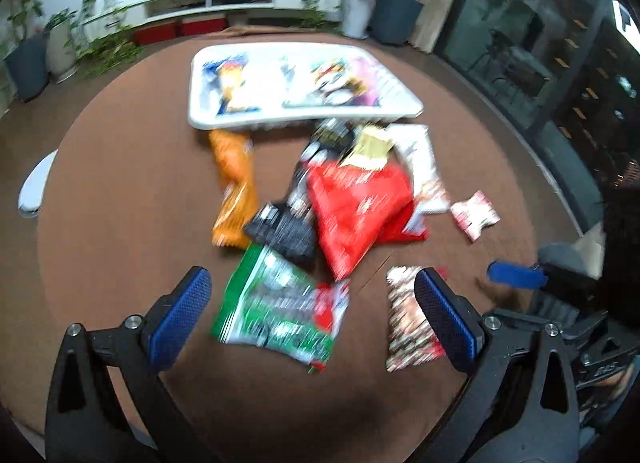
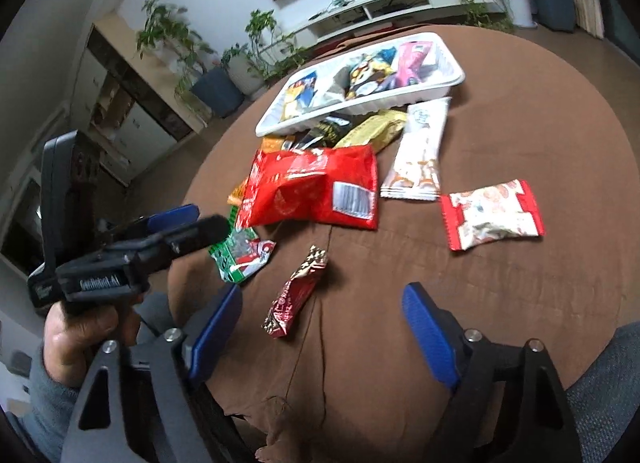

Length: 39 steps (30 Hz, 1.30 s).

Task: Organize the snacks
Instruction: 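Open both tools and move them back over the remaining snacks, then grasp the green packet with the left tool while the right tool grasps the brown chocolate wrapper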

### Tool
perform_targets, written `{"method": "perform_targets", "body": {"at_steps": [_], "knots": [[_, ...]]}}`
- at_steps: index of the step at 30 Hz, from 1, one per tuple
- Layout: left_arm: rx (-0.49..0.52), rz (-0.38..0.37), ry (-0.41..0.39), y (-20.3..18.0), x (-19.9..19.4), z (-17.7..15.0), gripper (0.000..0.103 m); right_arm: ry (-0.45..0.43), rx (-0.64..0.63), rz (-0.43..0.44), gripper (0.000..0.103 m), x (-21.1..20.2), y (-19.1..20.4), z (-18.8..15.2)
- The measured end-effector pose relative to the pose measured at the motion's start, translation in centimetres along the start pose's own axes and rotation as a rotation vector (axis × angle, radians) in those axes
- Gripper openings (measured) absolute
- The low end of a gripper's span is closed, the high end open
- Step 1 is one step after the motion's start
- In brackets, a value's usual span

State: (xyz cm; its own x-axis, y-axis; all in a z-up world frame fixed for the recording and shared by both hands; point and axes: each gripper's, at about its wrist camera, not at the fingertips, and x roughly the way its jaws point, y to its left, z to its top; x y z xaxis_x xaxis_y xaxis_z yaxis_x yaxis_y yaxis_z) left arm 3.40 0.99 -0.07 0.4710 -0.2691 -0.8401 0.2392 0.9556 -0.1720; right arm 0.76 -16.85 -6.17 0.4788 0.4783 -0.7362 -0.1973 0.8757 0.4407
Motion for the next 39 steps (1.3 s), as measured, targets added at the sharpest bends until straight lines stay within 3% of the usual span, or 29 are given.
{"method": "perform_targets", "body": {"at_steps": [2, 5, 10, 11, 13, 16, 24, 32, 35, 37, 39], "knots": [[-0.049, 0.042, 0.001, 0.7, -0.1, -1.4, 0.103, 0.018, -0.051, -0.021, 0.076, 0.8, 1.3, 0.2], [-0.113, 0.047, -0.01, 1.7, -0.6, -3.1, 0.103, 0.061, -0.096, -0.048, 0.068, 2.4, 2.7, 0.6], [-0.145, 0.047, -0.006, 1.9, -0.8, -4.0, 0.101, 0.131, -0.15, -0.121, 0.035, 5.1, 3.7, 0.2], [-0.154, 0.049, -0.007, 1.9, -0.7, -4.1, 0.101, 0.136, -0.158, -0.128, 0.034, 5.2, 3.8, 0.1], [-0.178, 0.031, 0.009, 1.9, -0.4, -4.1, 0.101, 0.125, -0.176, -0.131, 0.032, 5.0, 3.8, -0.1], [-0.287, -0.046, 0.028, 2.6, 0.3, -4.4, 0.101, 0.102, -0.19, -0.145, 0.018, 4.3, 3.6, -0.1], [-0.468, -0.122, 0.072, 4.2, 1.3, -3.5, 0.101, 0.072, -0.162, -0.124, 0.016, 2.9, 2.0, 0.1], [-0.32, -0.022, 0.116, 2.6, 3.6, -0.5, 0.099, 0.061, -0.181, -0.119, 0.016, 2.9, 1.8, 0.0], [-0.231, 0.017, 0.122, 1.8, 4.0, -0.1, 0.085, 0.055, -0.181, -0.126, 0.016, 2.8, 1.6, 0.0], [-0.187, 0.043, 0.115, 1.7, 3.9, -0.2, 0.058, 0.054, -0.174, -0.128, 0.016, 2.7, 1.3, 0.1], [-0.16, 0.057, 0.107, 1.9, 3.8, -0.4, 0.049, 0.053, -0.17, -0.131, 0.016, 2.7, 1.1, 0.2]]}}
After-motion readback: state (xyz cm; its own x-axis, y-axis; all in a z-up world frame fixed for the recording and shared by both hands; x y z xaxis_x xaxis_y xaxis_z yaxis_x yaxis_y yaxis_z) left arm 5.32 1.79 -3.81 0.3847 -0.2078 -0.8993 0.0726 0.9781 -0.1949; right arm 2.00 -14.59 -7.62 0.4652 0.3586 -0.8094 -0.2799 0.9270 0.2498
